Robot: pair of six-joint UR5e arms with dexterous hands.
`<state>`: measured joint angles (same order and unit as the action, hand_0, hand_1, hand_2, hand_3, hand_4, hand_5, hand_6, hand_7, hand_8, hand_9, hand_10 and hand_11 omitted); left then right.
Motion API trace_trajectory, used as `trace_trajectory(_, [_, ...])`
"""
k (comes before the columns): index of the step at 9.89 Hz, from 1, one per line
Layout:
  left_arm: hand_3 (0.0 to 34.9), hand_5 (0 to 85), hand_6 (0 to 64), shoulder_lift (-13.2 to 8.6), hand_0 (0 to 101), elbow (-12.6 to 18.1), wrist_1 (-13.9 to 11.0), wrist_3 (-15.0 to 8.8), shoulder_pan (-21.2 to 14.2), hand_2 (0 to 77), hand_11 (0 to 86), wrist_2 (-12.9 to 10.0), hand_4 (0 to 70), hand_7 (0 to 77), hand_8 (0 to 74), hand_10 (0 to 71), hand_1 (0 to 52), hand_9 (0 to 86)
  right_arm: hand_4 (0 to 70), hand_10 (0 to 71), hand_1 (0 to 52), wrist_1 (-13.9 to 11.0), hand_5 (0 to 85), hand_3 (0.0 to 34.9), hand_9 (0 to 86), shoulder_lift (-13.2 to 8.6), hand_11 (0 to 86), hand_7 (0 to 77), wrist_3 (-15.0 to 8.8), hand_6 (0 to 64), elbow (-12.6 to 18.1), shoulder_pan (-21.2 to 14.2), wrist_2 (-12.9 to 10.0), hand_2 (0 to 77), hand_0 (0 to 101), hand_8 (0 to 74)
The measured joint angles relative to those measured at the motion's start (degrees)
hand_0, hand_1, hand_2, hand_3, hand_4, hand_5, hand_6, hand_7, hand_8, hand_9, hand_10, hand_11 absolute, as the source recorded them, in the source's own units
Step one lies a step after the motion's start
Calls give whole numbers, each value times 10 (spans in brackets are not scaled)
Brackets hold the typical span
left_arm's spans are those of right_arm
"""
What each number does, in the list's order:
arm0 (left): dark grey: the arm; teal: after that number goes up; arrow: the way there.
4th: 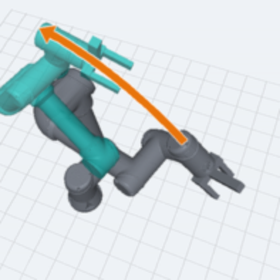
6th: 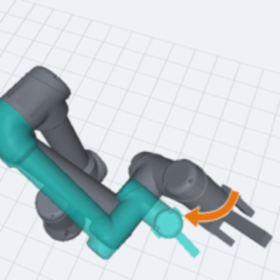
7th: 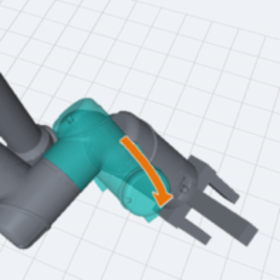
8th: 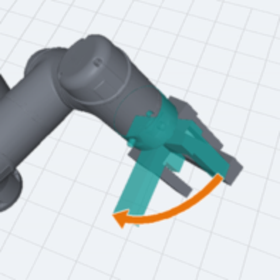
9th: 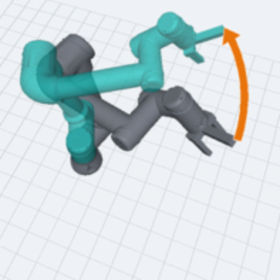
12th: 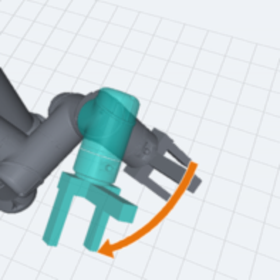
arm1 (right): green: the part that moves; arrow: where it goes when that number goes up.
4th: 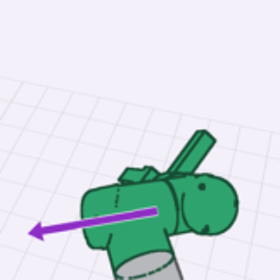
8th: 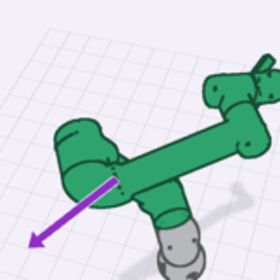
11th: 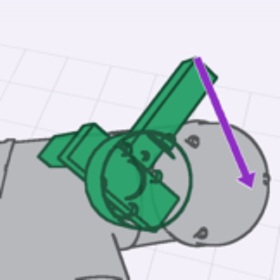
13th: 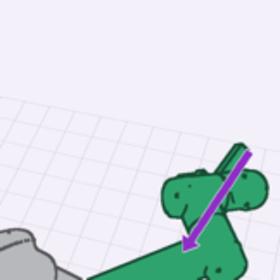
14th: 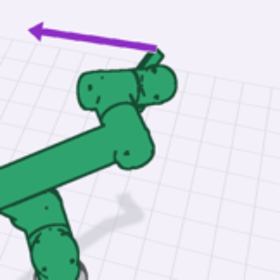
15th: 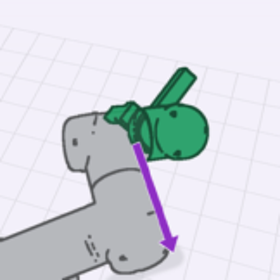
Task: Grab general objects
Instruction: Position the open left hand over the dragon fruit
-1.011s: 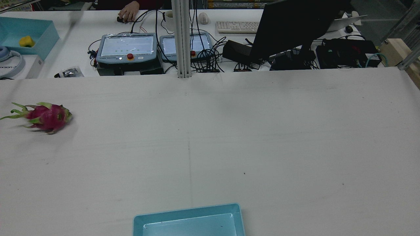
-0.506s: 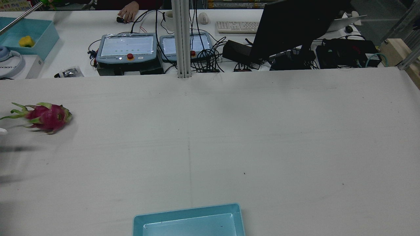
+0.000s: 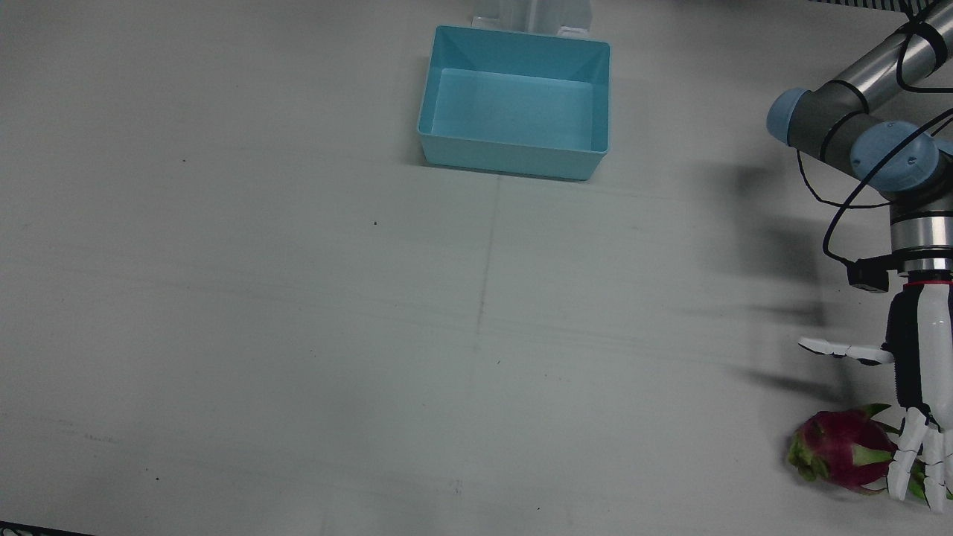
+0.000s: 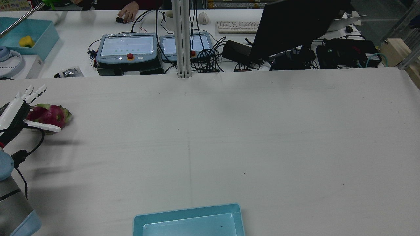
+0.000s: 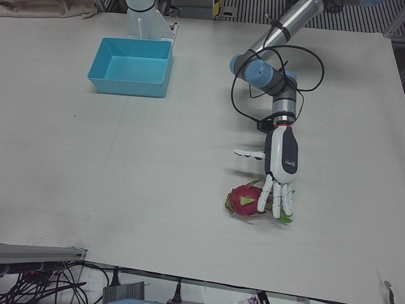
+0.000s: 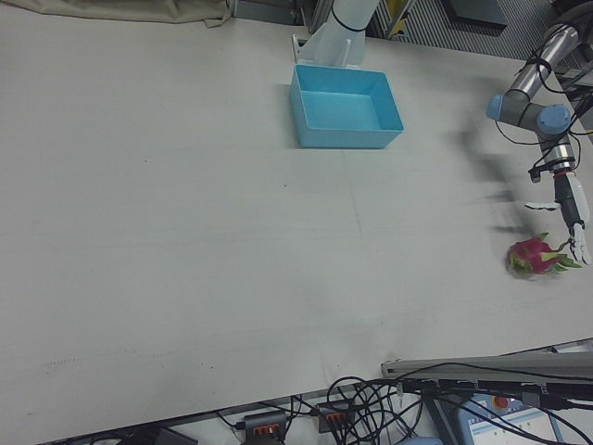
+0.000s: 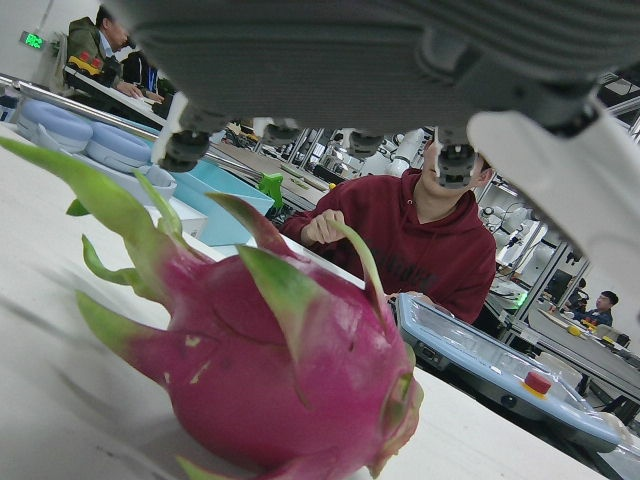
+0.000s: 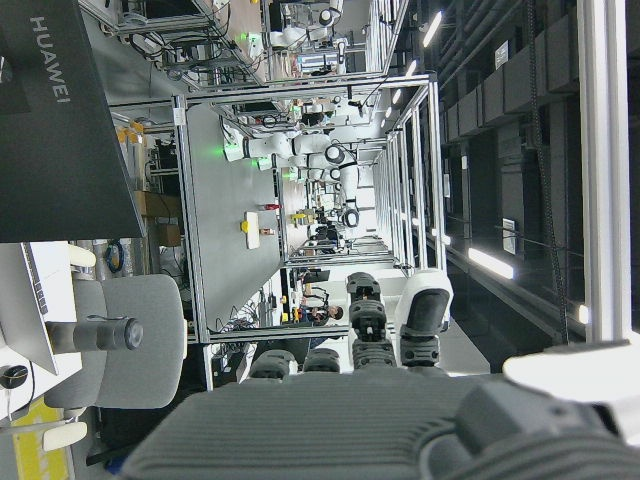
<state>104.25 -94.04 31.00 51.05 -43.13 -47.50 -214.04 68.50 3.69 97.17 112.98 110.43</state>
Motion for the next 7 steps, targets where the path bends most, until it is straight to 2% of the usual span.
trace_trajectory(1, [291,22,11,10,512,-1,25,6,1,16,5,10,60,44,11,136,0,5,0,0,60,0,742,0,11,0,11,0,0,0,0,0,0,16,2,0])
trace_trajectory(3, [293,16,11,22,511,1,62,20,3,16,11,21,60,38,11,136,0,5,0,0,60,0,742,0,16,0,11,0,0,0,0,0,0,16,2,0])
trace_trajectory(5, [291,16,11,32,510,3,75,71,3,11,5,34,60,27,11,136,0,5,0,0,60,0,742,0,11,0,11,0,0,0,0,0,0,16,2,0])
trace_trajectory(7, [280,22,5,50,509,2,69,136,7,16,5,45,54,22,11,136,0,5,0,0,60,0,742,0,11,0,11,0,0,0,0,0,0,16,2,0])
